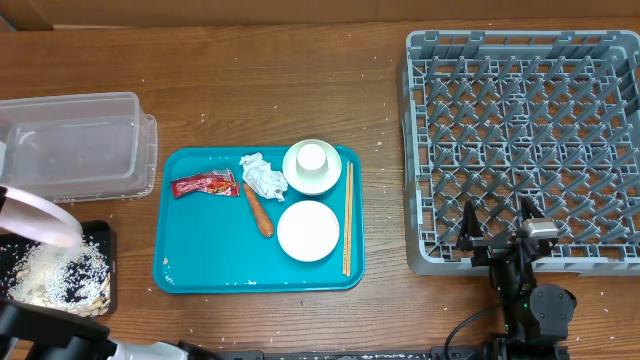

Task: Sort waste into correct bins and load items into the dishwasher
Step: 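Tilt the plate with the left gripper to dump rice onto black tray, then carry the emptied plate back and set it on the teal tray, then grasp the carrot on the tray with the left gripper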

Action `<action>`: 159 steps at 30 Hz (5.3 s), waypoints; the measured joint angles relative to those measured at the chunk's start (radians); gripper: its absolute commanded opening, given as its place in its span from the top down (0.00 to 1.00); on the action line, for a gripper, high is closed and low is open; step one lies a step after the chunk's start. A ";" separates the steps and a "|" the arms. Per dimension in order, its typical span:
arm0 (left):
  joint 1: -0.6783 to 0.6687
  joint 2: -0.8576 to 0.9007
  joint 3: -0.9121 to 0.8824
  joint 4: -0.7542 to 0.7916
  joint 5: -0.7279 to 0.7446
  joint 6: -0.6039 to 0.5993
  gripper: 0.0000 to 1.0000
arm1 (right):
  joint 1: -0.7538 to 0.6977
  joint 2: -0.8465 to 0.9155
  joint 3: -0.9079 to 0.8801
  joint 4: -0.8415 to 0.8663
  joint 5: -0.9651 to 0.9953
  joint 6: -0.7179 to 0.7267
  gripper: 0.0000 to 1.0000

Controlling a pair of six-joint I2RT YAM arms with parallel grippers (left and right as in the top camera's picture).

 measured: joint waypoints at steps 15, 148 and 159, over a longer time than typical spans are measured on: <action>0.107 0.000 0.000 -0.072 0.114 0.003 0.96 | 0.000 0.000 0.000 0.000 0.000 0.000 0.00; -1.417 0.069 -0.436 0.336 -0.904 -0.283 0.45 | 0.000 0.000 0.000 0.000 0.000 0.000 0.00; -1.417 0.108 -0.436 0.337 -0.942 -0.282 0.46 | 0.000 0.000 0.000 0.000 0.000 0.000 0.00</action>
